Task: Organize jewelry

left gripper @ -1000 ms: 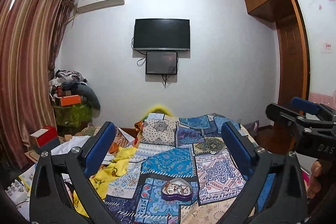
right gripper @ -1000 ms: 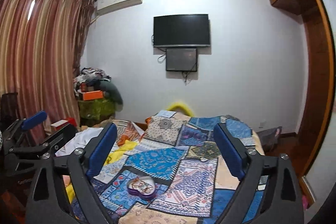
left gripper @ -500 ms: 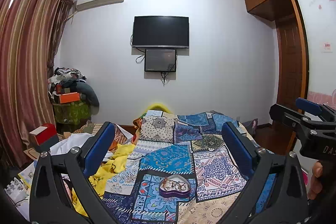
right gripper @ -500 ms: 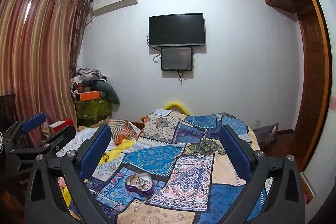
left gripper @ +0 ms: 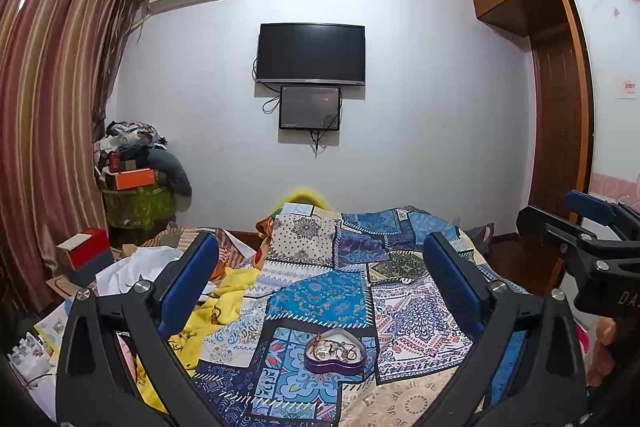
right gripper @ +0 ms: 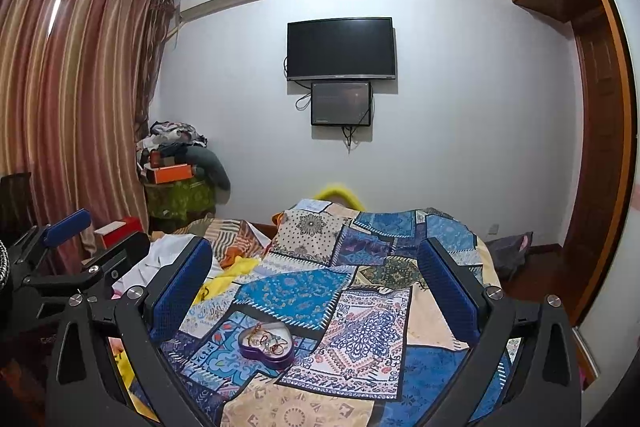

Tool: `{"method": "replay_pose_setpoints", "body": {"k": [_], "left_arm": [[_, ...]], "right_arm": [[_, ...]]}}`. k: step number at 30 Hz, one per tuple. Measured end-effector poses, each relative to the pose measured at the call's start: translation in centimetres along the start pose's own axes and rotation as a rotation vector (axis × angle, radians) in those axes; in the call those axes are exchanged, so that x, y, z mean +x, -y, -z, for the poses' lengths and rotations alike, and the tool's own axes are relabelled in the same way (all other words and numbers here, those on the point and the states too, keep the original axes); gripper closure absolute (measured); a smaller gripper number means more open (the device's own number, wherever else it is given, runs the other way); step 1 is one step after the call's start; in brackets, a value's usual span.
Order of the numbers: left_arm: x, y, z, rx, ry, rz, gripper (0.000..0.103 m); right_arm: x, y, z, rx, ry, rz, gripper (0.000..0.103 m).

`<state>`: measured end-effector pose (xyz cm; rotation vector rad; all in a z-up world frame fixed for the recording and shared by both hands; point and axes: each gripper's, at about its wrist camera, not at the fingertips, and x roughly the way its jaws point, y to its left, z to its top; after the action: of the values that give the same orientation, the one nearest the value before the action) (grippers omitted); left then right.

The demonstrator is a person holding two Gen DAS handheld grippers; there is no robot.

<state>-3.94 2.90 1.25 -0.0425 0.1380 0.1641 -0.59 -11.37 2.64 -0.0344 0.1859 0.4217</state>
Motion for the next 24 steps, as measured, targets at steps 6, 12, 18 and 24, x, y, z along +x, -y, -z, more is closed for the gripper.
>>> {"method": "replay_pose_setpoints", "body": {"k": [6,12,18,24], "left_arm": [[0.0,0.0,0.0,0.0,-0.001,0.0,0.001],[0.5,-0.1,0.1,-0.005,-0.007,0.002,0.001],[0.9,-0.3,0.7,-0.01,-0.018,0.012,0.001],[1.2,-0.6,0.9,-0.013,-0.029,0.02,0.001]], "right_arm": [[-0.1,0.0,-0.1,-0.001,-0.004,0.0,0.001],[0.1,0.0,-0.1,-0.001,-0.01,-0.002,0.001],[0.3,0.1,0.0,0.0,-0.016,-0.004,0.001],[0.2,0.0,0.0,-0.001,-0.019,-0.004,0.001]]}}
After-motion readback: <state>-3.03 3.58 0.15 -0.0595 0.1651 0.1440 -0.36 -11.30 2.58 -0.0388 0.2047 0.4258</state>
